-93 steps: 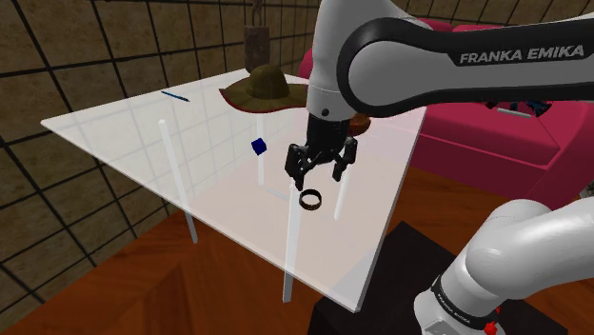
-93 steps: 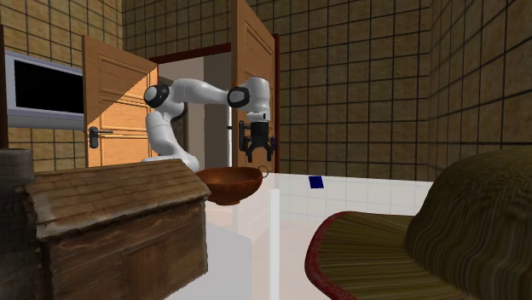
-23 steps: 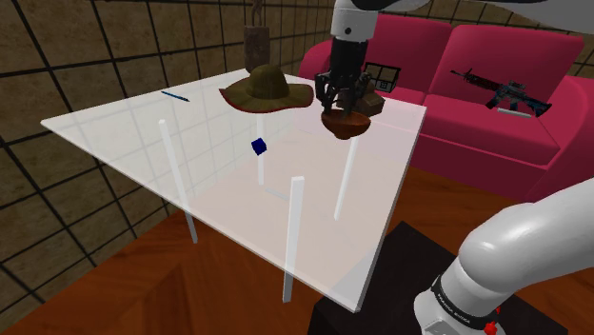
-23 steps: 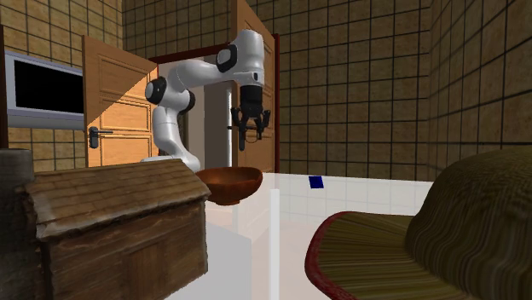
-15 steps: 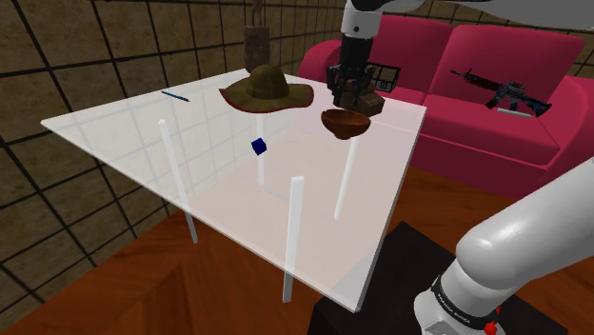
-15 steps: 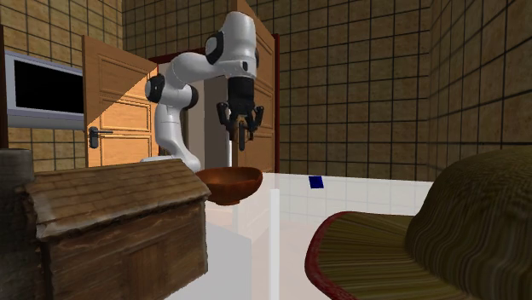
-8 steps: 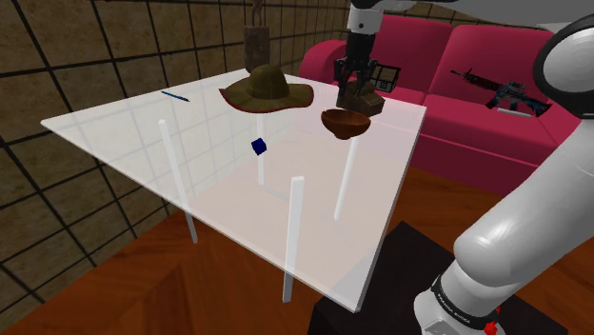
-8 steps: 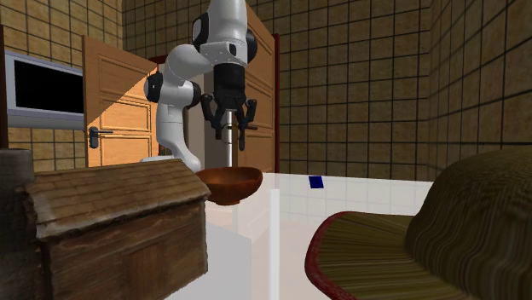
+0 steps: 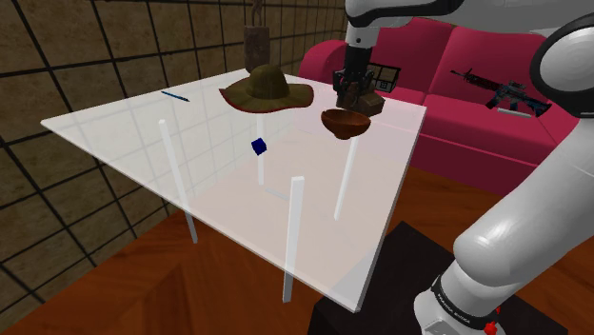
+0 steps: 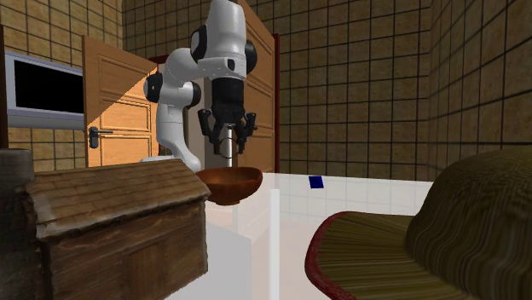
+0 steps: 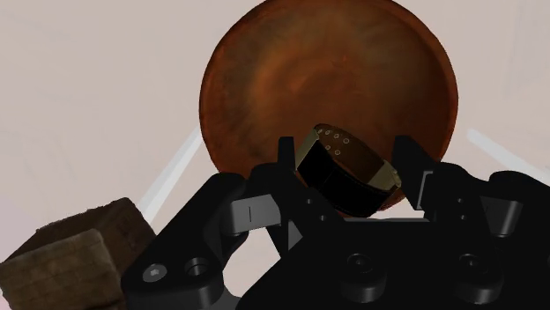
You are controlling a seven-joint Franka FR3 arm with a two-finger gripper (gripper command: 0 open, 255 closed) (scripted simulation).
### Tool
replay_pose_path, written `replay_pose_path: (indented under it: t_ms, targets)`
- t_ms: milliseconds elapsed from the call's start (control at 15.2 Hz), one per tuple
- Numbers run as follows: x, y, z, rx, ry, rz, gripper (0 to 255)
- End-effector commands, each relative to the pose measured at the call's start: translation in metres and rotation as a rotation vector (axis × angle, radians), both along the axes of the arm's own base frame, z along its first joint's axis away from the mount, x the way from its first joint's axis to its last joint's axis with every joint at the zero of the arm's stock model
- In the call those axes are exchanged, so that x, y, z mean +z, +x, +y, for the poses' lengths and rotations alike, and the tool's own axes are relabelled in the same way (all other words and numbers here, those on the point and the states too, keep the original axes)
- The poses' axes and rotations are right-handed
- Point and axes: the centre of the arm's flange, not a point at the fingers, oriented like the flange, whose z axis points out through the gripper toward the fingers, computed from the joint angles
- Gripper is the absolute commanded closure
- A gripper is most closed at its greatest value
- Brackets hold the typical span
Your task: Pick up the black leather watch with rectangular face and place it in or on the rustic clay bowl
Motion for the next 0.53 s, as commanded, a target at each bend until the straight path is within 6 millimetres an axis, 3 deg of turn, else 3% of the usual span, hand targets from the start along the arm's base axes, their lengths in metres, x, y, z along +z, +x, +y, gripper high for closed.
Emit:
replay_pose_path:
  t_ms: [0, 264, 462]
  targets:
    - [-0.011, 0.000, 0.000, 0.000, 0.000, 0.000, 255]
    - [-0.031, 0.000, 0.000, 0.000, 0.000, 0.000, 255]
    - [-0.031, 0.000, 0.000, 0.000, 0.000, 0.000, 255]
